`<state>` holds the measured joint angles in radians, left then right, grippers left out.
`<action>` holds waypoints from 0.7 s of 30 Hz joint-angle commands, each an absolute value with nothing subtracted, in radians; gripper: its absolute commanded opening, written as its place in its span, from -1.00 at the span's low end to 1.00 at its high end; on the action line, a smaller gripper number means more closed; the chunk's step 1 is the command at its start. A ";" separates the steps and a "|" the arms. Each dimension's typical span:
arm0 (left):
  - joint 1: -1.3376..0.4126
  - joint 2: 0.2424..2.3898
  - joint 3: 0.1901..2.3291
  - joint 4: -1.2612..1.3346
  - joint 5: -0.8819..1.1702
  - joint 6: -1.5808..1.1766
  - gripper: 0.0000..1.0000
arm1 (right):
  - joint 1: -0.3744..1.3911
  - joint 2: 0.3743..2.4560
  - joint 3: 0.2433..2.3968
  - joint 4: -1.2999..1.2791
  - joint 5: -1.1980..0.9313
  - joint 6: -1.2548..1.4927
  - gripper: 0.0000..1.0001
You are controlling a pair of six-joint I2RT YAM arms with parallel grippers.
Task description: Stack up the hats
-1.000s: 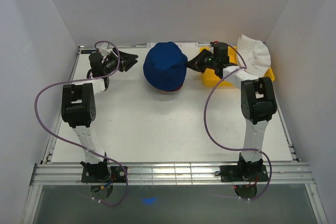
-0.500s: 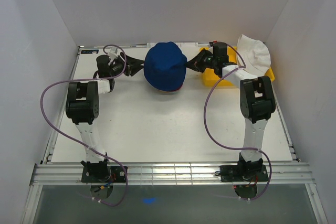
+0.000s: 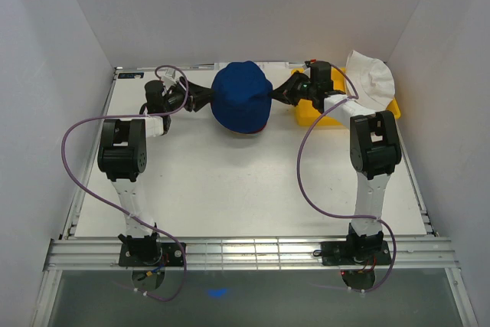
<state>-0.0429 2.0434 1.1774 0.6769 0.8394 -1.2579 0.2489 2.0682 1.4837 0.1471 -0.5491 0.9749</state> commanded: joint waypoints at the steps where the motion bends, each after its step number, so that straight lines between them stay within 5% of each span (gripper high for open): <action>1: -0.038 2.043 1.184 0.660 0.825 -1.226 0.04 | 0.244 2.072 1.526 0.144 -0.545 0.953 -0.84; 21: -0.037 2.066 1.200 0.626 0.818 -1.192 0.04 | 0.242 2.075 1.537 0.137 -0.545 0.948 -0.84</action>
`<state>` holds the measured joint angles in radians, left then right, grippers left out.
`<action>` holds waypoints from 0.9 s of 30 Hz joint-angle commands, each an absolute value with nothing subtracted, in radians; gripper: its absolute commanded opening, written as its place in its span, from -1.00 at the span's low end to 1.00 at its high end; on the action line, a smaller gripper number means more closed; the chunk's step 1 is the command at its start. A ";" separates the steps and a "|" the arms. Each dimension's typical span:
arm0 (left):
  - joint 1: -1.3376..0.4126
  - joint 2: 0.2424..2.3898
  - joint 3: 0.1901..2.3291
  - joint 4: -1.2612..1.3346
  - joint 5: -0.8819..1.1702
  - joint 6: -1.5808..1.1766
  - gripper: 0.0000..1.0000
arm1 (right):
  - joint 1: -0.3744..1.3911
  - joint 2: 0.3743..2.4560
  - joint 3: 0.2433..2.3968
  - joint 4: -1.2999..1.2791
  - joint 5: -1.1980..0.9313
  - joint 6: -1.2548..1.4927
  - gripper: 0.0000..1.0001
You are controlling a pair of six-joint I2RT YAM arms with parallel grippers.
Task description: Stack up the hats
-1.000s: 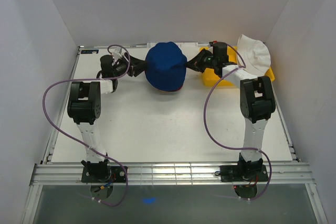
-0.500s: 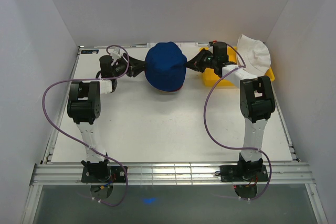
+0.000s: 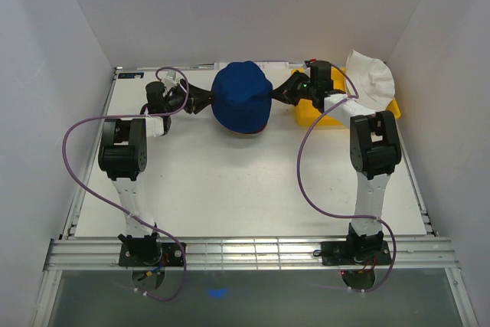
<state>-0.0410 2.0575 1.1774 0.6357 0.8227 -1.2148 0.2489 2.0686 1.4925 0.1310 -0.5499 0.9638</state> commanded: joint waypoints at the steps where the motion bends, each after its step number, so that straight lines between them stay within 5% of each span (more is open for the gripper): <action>1: -0.037 2.068 1.203 0.626 0.818 -1.193 0.04 | 0.242 2.077 1.537 0.135 -0.546 0.948 -0.84; 27: -0.034 2.059 1.246 0.641 0.838 -1.207 0.01 | 0.242 2.082 1.536 0.132 -0.548 0.948 -0.84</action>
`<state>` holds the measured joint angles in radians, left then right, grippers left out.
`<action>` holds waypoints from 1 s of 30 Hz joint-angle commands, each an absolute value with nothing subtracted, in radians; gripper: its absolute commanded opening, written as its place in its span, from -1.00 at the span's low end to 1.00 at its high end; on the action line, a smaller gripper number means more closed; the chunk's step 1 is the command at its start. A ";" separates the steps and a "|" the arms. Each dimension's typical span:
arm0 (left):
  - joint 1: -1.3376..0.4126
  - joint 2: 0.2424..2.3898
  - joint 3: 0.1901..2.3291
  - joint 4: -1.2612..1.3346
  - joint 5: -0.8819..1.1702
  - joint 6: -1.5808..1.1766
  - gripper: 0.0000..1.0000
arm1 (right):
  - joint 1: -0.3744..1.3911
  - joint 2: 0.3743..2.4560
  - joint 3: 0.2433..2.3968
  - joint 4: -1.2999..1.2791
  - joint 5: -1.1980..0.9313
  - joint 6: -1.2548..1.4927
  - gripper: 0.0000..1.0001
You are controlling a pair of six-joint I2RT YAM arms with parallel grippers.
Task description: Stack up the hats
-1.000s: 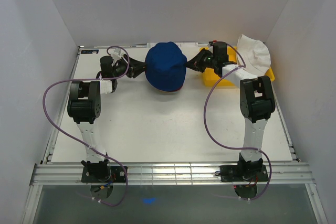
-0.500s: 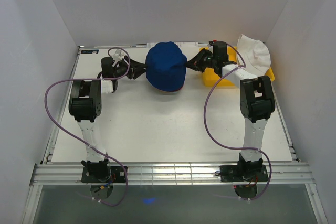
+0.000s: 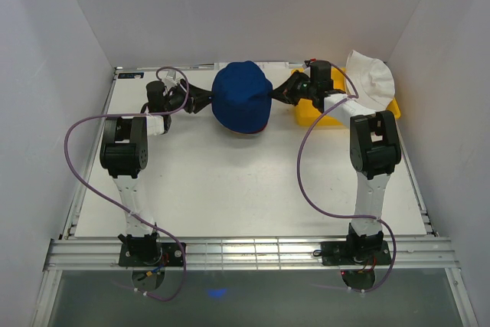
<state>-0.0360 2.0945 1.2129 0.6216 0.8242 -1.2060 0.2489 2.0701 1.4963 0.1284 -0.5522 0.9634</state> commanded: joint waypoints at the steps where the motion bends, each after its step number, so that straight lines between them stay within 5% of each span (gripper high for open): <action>1: -0.034 2.059 1.246 0.644 0.841 -1.210 0.01 | 0.242 2.082 1.536 0.132 -0.548 0.948 -0.84; 13: -0.034 2.075 1.230 0.747 0.856 -1.295 -0.08 | 0.242 2.088 1.543 0.124 -0.548 0.946 -0.84; 17: -0.034 2.094 1.232 0.779 0.856 -1.330 -0.28 | 0.242 2.091 1.551 0.121 -0.546 0.948 -0.84; 25: -0.034 2.117 1.218 0.775 0.830 -1.354 -1.00 | 0.242 2.102 1.565 0.115 -0.546 0.953 -0.84; 30: -0.035 2.111 1.184 0.706 0.772 -1.336 -1.00 | 0.242 2.115 1.571 0.089 -0.535 0.940 -0.84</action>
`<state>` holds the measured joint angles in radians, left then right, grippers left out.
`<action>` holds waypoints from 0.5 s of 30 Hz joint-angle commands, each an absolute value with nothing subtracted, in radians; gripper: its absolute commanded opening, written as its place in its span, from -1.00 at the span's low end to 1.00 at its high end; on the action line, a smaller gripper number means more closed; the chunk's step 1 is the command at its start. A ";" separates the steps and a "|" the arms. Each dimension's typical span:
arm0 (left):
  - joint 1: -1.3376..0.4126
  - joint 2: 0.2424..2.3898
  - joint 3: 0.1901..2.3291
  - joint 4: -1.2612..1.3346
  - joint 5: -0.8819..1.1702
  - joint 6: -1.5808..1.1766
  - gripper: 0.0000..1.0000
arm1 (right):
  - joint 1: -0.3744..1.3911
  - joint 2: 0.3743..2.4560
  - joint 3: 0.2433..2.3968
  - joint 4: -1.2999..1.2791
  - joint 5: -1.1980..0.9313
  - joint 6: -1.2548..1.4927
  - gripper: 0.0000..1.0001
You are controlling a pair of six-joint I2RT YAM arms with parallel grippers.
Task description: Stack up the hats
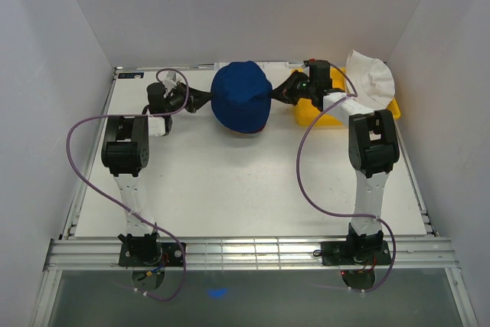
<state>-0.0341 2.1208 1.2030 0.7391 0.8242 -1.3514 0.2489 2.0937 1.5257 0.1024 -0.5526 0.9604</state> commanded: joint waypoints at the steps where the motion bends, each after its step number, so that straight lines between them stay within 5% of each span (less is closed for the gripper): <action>1: -0.035 2.108 1.180 0.668 0.764 -1.329 -1.00 | 0.242 2.117 1.574 0.081 -0.528 0.936 -0.84; 15: -0.029 2.083 1.140 0.552 0.707 -1.279 -1.00 | 0.241 2.158 1.572 -0.084 -0.434 0.802 -0.85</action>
